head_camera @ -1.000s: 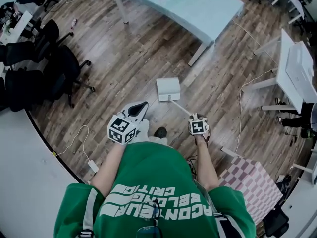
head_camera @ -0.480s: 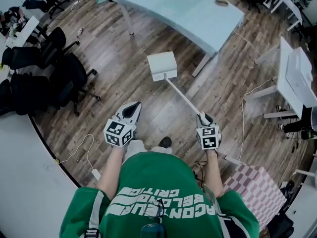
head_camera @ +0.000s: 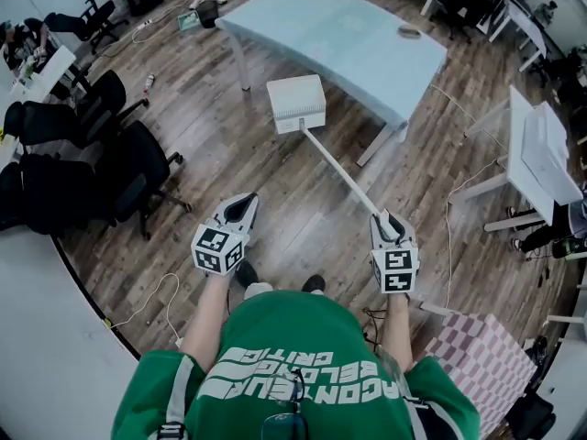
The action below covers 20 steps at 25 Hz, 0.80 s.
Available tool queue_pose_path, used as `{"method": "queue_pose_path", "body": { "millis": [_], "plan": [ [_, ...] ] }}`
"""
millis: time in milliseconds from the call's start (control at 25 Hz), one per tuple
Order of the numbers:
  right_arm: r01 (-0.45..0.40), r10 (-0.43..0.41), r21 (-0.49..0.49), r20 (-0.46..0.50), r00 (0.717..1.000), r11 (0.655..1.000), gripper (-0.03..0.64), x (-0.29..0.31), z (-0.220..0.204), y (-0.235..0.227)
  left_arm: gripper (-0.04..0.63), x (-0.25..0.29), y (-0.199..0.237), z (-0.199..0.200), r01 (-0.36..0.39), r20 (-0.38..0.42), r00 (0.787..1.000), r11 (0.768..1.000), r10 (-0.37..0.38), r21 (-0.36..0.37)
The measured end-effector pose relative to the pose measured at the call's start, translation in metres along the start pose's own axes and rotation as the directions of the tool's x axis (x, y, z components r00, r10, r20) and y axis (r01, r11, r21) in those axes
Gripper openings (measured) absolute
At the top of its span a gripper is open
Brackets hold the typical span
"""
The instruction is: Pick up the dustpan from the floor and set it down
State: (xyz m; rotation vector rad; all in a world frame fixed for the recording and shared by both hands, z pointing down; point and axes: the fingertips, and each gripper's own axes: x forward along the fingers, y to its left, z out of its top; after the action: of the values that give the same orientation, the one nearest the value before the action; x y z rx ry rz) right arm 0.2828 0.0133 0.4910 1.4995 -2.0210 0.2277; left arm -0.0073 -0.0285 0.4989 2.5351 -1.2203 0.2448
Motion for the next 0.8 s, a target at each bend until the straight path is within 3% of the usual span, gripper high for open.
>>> {"method": "queue_pose_path", "body": {
  "millis": [560, 800],
  "plan": [
    [0.075, -0.075, 0.005, 0.034, 0.997, 0.997, 0.118, 0.0, 0.045, 0.018, -0.008, -0.014, 0.033, 0.018, 0.018, 0.041, 0.999, 1.0, -0.018, 0.012],
    [0.08, -0.08, 0.004, 0.031, 0.996, 0.997, 0.12, 0.004, 0.049, 0.025, -0.008, -0.024, 0.037, 0.018, 0.054, 0.077, 0.996, 0.998, -0.052, -0.024]
  ]
}}
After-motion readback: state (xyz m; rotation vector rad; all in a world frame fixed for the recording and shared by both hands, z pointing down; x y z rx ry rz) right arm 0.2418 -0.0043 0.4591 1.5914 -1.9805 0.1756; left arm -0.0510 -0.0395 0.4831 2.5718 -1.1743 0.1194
